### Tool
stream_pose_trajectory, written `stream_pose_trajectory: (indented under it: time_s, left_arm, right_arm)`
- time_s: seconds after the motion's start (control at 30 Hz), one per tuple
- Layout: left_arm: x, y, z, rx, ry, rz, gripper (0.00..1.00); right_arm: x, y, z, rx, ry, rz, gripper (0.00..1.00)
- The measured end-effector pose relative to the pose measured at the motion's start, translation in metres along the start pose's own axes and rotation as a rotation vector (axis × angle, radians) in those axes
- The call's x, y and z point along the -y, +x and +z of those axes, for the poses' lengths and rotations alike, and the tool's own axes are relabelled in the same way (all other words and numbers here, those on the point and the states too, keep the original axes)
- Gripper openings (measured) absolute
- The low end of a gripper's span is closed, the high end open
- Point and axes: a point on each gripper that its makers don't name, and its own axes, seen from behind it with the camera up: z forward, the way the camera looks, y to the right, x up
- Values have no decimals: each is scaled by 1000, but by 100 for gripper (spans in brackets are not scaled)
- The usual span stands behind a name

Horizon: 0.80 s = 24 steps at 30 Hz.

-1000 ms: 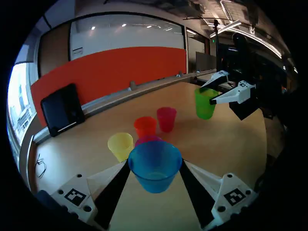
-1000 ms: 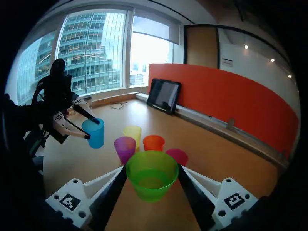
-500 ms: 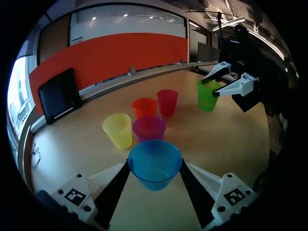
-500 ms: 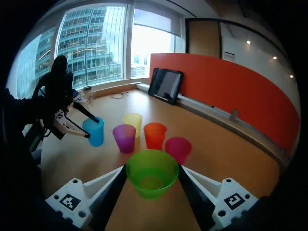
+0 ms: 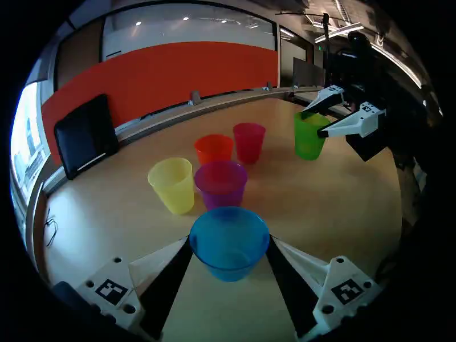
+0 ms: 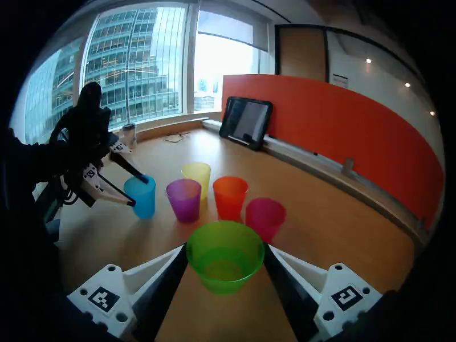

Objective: Pour water

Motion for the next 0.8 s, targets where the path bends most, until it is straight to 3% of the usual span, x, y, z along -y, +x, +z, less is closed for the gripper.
stream_pose_trajectory:
  time_s: [0.8]
  left_arm:
    - [0,-12,6,17,6,-15,89]
  right_arm:
    - [1,-12,6,26,-5,0,94]
